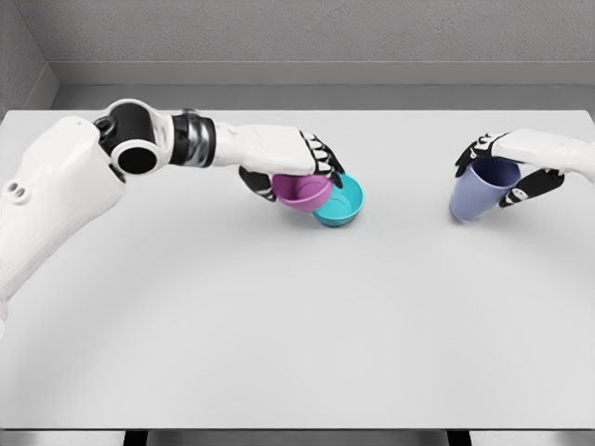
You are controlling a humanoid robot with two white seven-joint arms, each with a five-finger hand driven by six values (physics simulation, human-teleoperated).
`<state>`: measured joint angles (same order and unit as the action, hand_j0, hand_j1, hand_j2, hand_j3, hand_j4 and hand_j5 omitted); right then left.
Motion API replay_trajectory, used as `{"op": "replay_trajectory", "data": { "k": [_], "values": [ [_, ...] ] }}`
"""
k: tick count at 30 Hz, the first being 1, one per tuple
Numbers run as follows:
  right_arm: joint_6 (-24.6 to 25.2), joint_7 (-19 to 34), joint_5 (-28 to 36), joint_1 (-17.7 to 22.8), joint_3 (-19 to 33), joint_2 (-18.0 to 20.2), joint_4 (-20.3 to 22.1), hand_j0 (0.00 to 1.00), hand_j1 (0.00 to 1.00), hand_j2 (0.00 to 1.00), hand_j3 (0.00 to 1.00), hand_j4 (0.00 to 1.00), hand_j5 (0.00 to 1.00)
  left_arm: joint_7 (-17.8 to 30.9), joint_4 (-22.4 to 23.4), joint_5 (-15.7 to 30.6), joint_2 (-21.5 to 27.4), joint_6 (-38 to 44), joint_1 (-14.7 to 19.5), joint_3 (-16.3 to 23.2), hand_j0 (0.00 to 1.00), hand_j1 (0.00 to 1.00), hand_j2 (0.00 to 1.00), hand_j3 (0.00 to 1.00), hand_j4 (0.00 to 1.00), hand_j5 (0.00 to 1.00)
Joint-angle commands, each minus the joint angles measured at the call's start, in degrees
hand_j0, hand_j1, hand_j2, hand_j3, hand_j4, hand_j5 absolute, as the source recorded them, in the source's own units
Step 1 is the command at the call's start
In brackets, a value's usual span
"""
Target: Stacking bowl and cup with both arms
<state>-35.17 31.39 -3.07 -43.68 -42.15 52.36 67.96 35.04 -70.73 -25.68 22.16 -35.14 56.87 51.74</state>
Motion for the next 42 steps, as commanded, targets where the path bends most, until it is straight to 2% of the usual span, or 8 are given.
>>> {"op": "replay_trajectory", "data": {
  "k": [1, 5, 13, 27, 42],
  "values": [
    [0.17, -0.01, 0.43, 0.0, 0.05, 0.11, 0.15, 0.61, 0.61, 0.61, 0.61, 0.61, 0.61, -0.04, 1.47, 0.19, -1.15, 0.14, 0.0, -0.06, 0.84, 0.84, 0.84, 0.84, 0.84, 0.84],
    [0.17, -0.01, 0.43, 0.0, 0.14, 0.55, 1.29, 0.61, 0.61, 0.61, 0.61, 0.61, 0.61, -0.04, 2.88, 0.19, -2.03, 0.14, 1.23, 1.25, 0.84, 0.84, 0.84, 0.84, 0.84, 0.84],
    [0.17, -0.1, 0.61, -0.62, 0.14, 1.42, 2.52, 0.61, 0.61, 0.61, 0.61, 0.61, 0.61, -0.04, 7.01, -1.12, -6.07, 0.14, 1.84, 1.25, 0.84, 0.84, 0.84, 0.84, 0.84, 0.84],
    [0.17, -0.19, 1.05, -2.11, 0.49, 3.09, 5.51, 0.62, 0.62, 0.62, 0.62, 0.62, 0.62, -0.04, 11.58, -2.79, -10.29, 0.14, 3.16, 1.34, 0.85, 0.85, 0.85, 0.85, 0.85, 0.85],
    [0.17, -0.28, 1.05, -3.16, 0.49, 2.74, 6.74, 0.62, 0.62, 0.62, 0.62, 0.62, 0.62, -0.04, 13.6, -3.59, -11.08, 0.14, 3.78, 1.25, 0.85, 0.85, 0.85, 0.85, 0.85, 0.85]
  ]
}}
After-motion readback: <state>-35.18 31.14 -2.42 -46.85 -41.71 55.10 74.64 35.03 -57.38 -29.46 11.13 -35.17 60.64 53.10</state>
